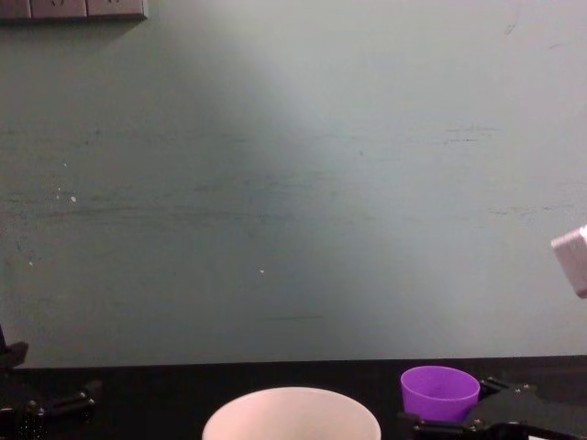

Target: Pick up the cup and pour the mung beans from the cup into the bowl.

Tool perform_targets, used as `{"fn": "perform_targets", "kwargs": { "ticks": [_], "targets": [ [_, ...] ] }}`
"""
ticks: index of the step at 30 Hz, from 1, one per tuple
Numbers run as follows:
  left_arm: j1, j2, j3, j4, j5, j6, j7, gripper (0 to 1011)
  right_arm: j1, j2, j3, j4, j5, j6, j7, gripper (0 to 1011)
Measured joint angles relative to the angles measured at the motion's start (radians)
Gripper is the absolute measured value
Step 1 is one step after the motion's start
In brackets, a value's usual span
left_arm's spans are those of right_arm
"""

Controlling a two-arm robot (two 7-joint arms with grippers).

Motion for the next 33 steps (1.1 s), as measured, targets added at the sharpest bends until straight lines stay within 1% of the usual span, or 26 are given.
{"fn": "perform_targets", "kwargs": {
  "ticks": [20, 29, 33],
  "targets": [
    [0.0, 0.0, 0.0, 0.0, 0.0, 0.0, 0.0, 1000, 0.013, -0.016, 0.003, 0.026, -0.011, -0.001, 0.01, 1000],
    [0.0, 0.0, 0.0, 0.0, 0.0, 0.0, 0.0, 1000, 0.019, -0.023, 0.004, 0.038, -0.016, -0.01, 0.009, 1000],
    [0.0, 0.0, 0.0, 0.0, 0.0, 0.0, 0.0, 1000, 0.021, -0.026, 0.004, 0.041, -0.017, -0.012, 0.009, 954]
  ]
}}
